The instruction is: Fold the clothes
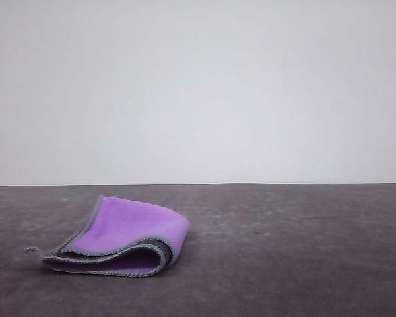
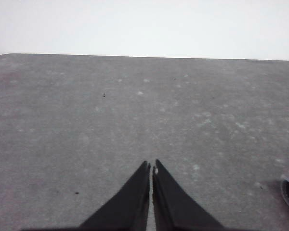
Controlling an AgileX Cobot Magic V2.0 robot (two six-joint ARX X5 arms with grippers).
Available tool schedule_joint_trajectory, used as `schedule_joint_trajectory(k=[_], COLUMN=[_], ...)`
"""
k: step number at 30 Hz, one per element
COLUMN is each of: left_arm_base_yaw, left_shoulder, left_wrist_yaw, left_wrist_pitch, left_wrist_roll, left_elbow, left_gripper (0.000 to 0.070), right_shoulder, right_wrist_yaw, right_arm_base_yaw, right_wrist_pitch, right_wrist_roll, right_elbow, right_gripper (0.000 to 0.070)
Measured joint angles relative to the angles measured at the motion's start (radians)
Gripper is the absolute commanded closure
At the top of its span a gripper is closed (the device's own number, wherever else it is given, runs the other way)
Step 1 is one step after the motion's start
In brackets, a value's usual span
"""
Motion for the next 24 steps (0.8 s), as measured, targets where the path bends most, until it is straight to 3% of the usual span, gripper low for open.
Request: schedule_joint_trajectory(k=[24], left_arm_base_yaw=[0.000], left_shoulder=[0.000], left_wrist_yaw=[0.000], left_wrist_pitch=[0.000], left_wrist_roll=[0.000], left_elbow=[0.000], left_gripper=[0.0700], right_shoulder=[0.000], right_wrist_yaw=[0.000], right_arm_base_yaw=[0.000], right_wrist_pitch=[0.000], right_wrist_roll=[0.000], right_elbow=[0.000], right_gripper=[0.0684])
